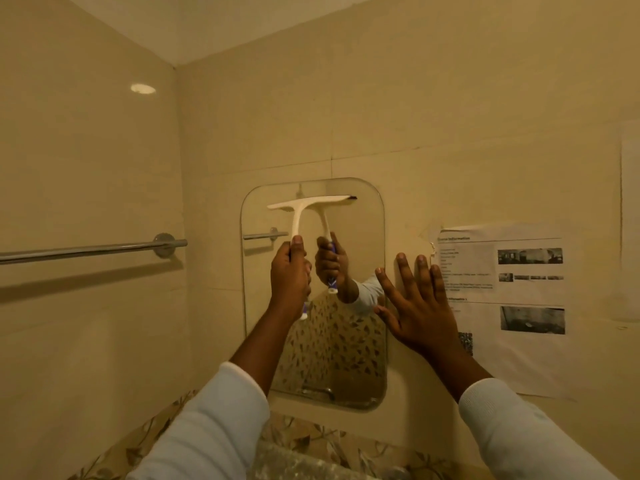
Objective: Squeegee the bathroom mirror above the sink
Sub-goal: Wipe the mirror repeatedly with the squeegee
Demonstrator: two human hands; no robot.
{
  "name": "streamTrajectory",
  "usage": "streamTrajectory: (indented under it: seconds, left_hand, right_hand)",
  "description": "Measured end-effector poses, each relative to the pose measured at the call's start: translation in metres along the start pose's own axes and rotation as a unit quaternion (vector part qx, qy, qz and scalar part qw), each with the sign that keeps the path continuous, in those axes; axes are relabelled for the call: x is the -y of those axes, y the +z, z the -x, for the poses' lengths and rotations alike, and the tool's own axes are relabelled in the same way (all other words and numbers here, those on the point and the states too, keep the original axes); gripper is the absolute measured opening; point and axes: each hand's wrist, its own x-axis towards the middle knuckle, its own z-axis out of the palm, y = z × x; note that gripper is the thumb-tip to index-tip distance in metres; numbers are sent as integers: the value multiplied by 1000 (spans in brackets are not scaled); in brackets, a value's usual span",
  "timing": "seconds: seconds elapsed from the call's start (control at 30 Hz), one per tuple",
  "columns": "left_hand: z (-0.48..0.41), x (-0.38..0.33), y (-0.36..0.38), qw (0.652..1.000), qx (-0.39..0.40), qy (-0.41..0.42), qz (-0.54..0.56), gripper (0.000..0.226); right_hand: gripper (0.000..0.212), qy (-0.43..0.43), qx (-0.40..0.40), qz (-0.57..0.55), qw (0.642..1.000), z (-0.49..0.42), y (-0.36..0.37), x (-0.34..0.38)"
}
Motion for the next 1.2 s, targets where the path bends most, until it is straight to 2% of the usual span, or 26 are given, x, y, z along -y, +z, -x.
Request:
streamTrajectory:
  seconds: [0.23,0.53,0.97,1.2]
  left_hand:
    - [-15,5,-2,999,27,19,-32,35]
    - [22,63,-39,992,34,29,-115,33]
    - [87,147,-86,988,29,-72,-131,27]
    - [126,178,-108,978,46,-140,-147,31]
  right_hand:
    - [80,4,0,4,1000,-1,-2,0]
    - [81,-3,-11,10,1000,1,-1,0]
    - [81,-1,0,8,1000,1,0,0]
    - [81,1,7,9,1000,0,-1,0]
